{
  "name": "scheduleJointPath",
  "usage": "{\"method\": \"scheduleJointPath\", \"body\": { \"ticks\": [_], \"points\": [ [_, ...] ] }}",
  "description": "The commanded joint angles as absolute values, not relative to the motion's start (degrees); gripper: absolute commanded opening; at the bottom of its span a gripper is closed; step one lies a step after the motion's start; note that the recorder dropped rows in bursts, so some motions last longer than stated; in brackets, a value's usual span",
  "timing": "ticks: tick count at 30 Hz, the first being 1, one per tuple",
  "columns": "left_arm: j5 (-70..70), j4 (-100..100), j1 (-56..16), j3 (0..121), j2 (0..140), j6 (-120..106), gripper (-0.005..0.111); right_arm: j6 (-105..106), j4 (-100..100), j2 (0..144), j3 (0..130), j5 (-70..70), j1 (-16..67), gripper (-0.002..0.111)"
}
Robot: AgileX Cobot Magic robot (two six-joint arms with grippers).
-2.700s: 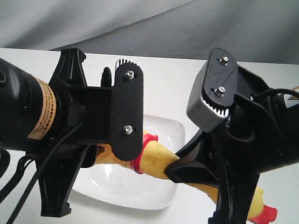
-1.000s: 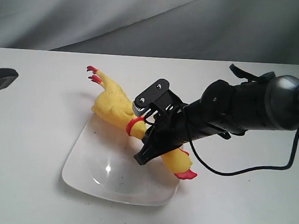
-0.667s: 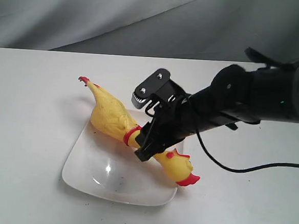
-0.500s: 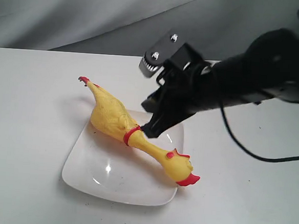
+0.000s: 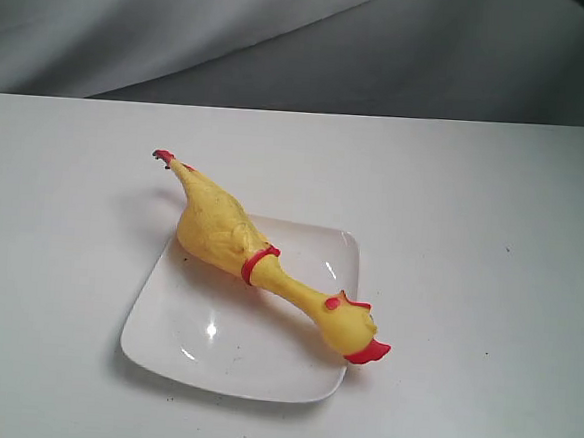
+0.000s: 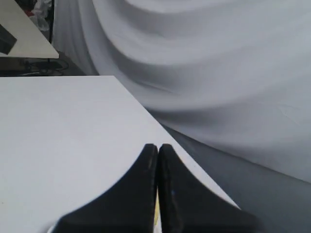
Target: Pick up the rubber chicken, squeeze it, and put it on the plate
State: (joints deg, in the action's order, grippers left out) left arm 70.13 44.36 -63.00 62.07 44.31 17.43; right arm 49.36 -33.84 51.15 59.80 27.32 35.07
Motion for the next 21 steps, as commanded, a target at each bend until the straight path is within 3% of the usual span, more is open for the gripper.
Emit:
{"method": "scheduleJointPath", "body": {
  "ticks": [1,4,14,21],
  "points": [
    [70.0,44.4,-63.3,62.3,44.0,17.5,0.0,48.8,-34.0,47.7,60.0,27.6,34.8,0.0],
    [70.0,42.7,-59.1,62.3,43.9,17.6,0.0,48.8,-34.0,46.9,60.0,27.6,34.8,0.0],
    [69.0,42.7,-25.7,62.3,37.7,17.6,0.0,48.8,-33.9,46.8,60.0,27.6,34.8,0.0],
    [69.0,43.6,-8.3,62.3,31.8,17.5,0.0,48.8,-33.9,46.8,60.0,27.6,34.8,0.0]
  ]
}}
